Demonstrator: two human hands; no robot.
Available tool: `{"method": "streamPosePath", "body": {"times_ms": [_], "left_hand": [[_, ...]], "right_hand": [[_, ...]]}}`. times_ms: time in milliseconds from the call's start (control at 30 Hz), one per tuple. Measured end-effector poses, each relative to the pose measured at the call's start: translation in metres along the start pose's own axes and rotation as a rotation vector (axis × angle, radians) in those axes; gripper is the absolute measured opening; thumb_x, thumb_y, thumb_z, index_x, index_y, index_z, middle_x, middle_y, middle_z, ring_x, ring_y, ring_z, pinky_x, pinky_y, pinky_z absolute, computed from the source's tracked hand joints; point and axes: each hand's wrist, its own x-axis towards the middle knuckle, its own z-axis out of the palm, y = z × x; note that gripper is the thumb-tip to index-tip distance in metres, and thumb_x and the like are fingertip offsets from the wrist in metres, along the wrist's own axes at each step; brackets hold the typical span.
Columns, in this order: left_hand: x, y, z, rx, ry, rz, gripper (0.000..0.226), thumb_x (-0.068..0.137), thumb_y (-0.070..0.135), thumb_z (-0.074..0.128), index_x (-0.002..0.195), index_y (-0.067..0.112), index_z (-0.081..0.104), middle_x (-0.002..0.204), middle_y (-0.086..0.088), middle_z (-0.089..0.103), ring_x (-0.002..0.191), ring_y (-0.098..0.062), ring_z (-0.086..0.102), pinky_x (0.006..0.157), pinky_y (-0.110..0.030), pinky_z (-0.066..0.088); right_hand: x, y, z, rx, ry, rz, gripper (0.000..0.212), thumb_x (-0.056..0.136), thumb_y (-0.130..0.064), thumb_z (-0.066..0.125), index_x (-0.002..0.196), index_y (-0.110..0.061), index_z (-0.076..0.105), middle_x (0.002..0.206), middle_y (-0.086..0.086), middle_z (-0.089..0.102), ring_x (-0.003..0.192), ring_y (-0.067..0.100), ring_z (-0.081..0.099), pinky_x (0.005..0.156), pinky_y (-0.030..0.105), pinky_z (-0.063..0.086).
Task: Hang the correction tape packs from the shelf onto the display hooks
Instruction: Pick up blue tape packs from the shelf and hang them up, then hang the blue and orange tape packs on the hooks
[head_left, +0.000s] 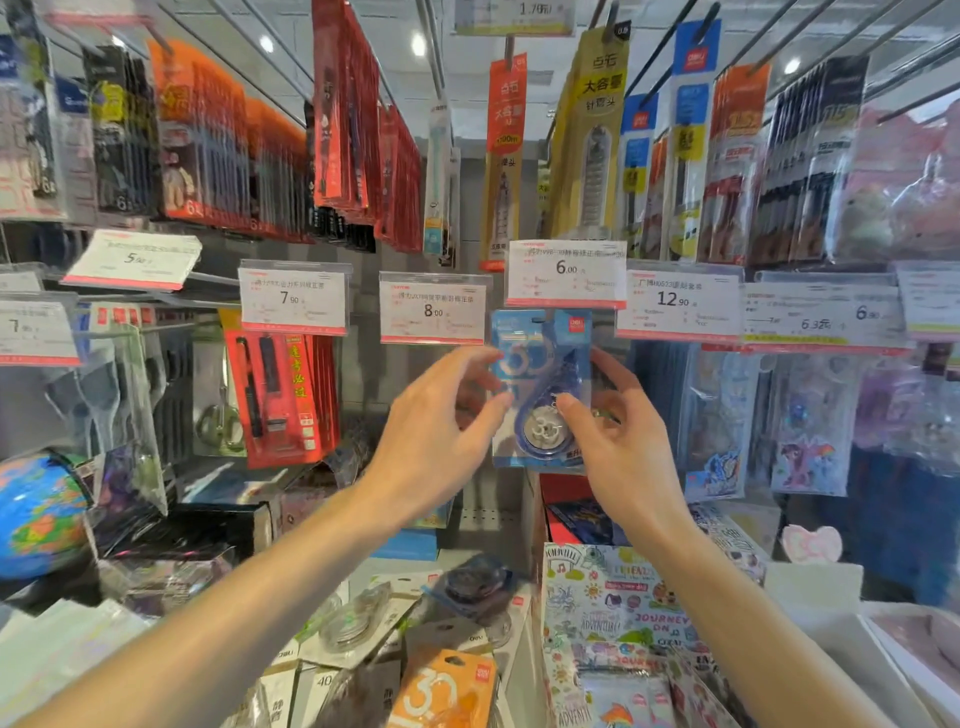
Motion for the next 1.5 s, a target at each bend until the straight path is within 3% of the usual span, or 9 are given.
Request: {"method": "streamPosePath", "body": {"times_ms": [167,267,533,667,900,1000,1100,1300,1500], "left_hand": [[0.012,-0.028,0.029,-0.035,-0.019,-0.158,0.06,0.1,0.042,0.06,0.155,0.039,0.035,0.134,0.006,0.062,0.122,-0.011,0.057,0.1,-0.035,0.049],[0.024,-0.042,0.045,-0.104,-0.04,-0.193,0.063,0.101,0.04,0.059,0.157,0.04,0.029,0.142,0.003,0.061,0.128,-0.017,0.061,0.102,-0.044,0.052],[0.04,-0.068,0.073,-0.202,0.031,-0.269,0.065,0.099,0.028,0.068,0.157,0.027,0.037,0.151,0.001,0.053,0.138,-0.013,0.049,0.114,-0.039,0.042],[0.036,-0.07,0.069,-0.23,0.025,-0.294,0.057,0.099,0.032,0.067,0.151,0.034,0.044,0.148,0.009,0.054,0.135,-0.008,0.05,0.111,-0.032,0.042],[0.01,-0.045,0.036,-0.31,0.072,-0.328,0.02,0.099,0.026,0.066,0.114,0.038,0.06,0.116,0.019,0.066,0.098,0.017,0.061,0.083,-0.01,0.051],[-0.011,-0.023,0.016,-0.355,0.136,-0.375,0.011,0.099,0.026,0.067,0.106,0.034,0.065,0.107,0.015,0.07,0.097,0.001,0.066,0.093,-0.039,0.057],[-0.034,-0.003,0.001,-0.363,0.182,-0.4,0.01,0.098,0.019,0.068,0.105,0.025,0.068,0.103,0.007,0.071,0.097,-0.014,0.07,0.09,-0.048,0.059],[-0.084,-0.001,-0.029,-0.411,0.182,-0.41,0.01,0.098,0.011,0.067,0.107,0.013,0.068,0.093,-0.01,0.075,0.08,-0.018,0.074,0.066,-0.018,0.056],[-0.126,-0.039,-0.067,-0.47,0.169,-0.434,0.011,0.096,0.01,0.067,0.104,0.017,0.069,0.086,-0.002,0.078,0.07,-0.014,0.073,0.063,-0.018,0.056]], "right_hand": [[0.02,0.018,0.013,-0.065,-0.029,0.071,0.06,0.102,-0.04,0.061,0.157,-0.032,0.038,0.145,-0.008,0.062,0.126,0.01,0.064,0.095,0.021,0.057],[0.033,0.03,0.019,-0.134,-0.062,0.117,0.059,0.103,-0.046,0.057,0.158,-0.04,0.035,0.145,-0.007,0.062,0.117,0.012,0.065,0.086,0.02,0.054],[0.058,0.049,0.03,-0.153,-0.068,0.162,0.065,0.104,-0.039,0.059,0.162,-0.032,0.031,0.143,-0.001,0.065,0.125,0.017,0.065,0.106,0.044,0.053],[0.054,0.043,0.023,-0.128,-0.107,0.208,0.058,0.103,-0.041,0.06,0.157,-0.034,0.039,0.114,-0.022,0.071,0.097,-0.01,0.067,0.087,0.024,0.052],[0.022,0.017,-0.006,-0.071,-0.101,0.225,0.033,0.102,-0.034,0.063,0.133,-0.025,0.061,0.126,-0.012,0.07,0.116,0.003,0.066,0.104,0.03,0.052],[0.001,0.006,-0.019,0.008,-0.075,0.229,0.018,0.101,-0.036,0.065,0.118,-0.028,0.067,0.113,-0.007,0.076,0.102,0.007,0.074,0.09,0.028,0.06],[-0.023,-0.005,-0.023,0.178,-0.073,0.257,0.009,0.102,-0.028,0.066,0.109,-0.024,0.07,0.096,0.005,0.08,0.079,0.012,0.077,0.07,0.022,0.061],[-0.068,-0.013,-0.011,0.257,-0.14,0.265,0.011,0.103,-0.026,0.064,0.106,-0.018,0.072,0.084,0.008,0.078,0.068,0.015,0.07,0.062,0.025,0.06],[-0.099,-0.017,0.021,0.241,-0.171,0.297,0.01,0.103,-0.026,0.065,0.101,-0.023,0.074,0.081,0.006,0.078,0.067,0.016,0.07,0.062,0.025,0.057]]}}
